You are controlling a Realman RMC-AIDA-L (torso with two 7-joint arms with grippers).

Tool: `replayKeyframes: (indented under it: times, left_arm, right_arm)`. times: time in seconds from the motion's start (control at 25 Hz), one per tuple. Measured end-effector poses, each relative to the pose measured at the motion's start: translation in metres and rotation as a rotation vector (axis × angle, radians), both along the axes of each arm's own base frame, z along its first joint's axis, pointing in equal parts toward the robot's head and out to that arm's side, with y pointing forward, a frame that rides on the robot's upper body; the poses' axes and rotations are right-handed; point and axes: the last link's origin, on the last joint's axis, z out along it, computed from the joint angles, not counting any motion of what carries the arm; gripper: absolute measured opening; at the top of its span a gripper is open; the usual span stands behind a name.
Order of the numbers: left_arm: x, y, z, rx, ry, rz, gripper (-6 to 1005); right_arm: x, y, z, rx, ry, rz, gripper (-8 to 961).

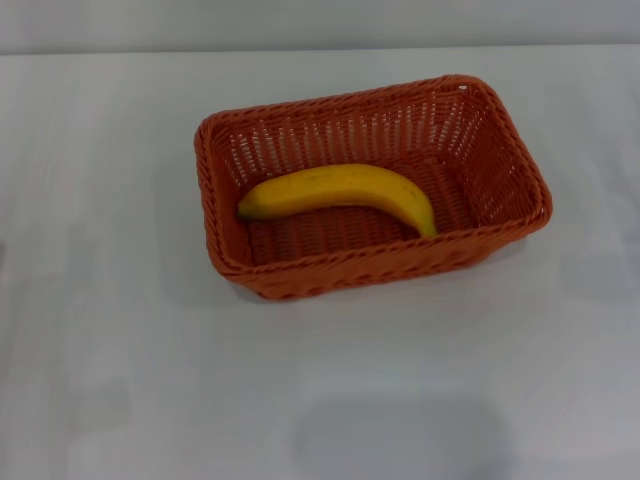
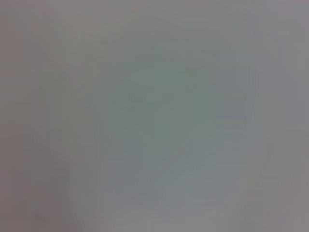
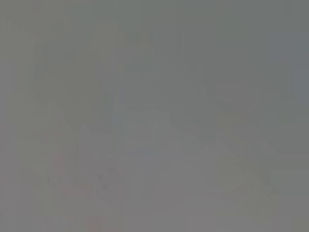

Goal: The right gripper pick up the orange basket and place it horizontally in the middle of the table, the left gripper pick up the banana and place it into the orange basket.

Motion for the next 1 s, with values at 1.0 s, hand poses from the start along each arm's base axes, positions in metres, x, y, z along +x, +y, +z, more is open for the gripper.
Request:
replayKeyframes:
  times: [1.0]
  left_arm:
    - [0.0010,-0.0037,-0.0065,-0.027,-0.001,-0.001,885]
  right_arm:
    - [-0.0016,-0.0011,-0.0081,-0.013,0.030,-0.002,840]
